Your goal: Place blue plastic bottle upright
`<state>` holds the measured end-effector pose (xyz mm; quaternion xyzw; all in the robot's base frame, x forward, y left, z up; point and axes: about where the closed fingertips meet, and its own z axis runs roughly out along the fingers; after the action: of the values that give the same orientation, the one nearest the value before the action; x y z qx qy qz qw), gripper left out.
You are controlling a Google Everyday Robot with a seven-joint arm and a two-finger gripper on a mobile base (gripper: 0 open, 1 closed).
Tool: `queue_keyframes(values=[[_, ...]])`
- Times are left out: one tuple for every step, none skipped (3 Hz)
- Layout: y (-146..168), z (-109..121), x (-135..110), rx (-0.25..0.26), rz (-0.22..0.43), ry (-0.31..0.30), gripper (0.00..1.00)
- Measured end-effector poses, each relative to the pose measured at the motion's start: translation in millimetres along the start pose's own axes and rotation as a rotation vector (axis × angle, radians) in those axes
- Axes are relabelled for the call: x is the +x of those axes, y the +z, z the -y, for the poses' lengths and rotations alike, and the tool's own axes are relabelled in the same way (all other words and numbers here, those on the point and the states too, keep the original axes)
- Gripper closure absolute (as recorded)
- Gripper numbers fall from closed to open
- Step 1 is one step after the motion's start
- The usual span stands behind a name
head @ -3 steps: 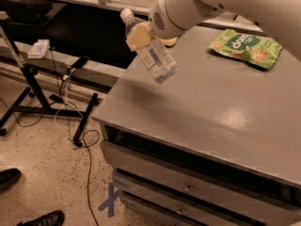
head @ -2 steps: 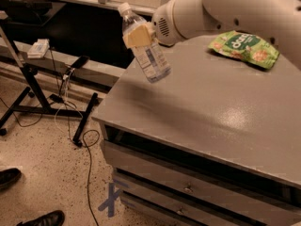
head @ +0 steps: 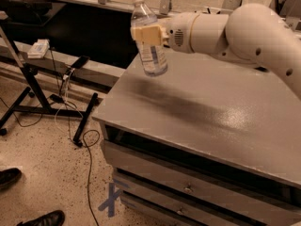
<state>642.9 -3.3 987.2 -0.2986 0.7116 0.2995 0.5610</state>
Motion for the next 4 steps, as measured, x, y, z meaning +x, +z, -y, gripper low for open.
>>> queue_keyframes(values=[[2.7, -9.0, 3.9, -0.040, 0.101, -0.075, 1.00], [6.6, -26.0, 7.6, -0.068, 0.158, -0.195, 1.00], [9.0, -32.7, 3.2, -0.078, 0.167, -0.227, 1.00], [8.8, -32.0, 3.6, -0.077, 0.165, -0.222, 1.00]])
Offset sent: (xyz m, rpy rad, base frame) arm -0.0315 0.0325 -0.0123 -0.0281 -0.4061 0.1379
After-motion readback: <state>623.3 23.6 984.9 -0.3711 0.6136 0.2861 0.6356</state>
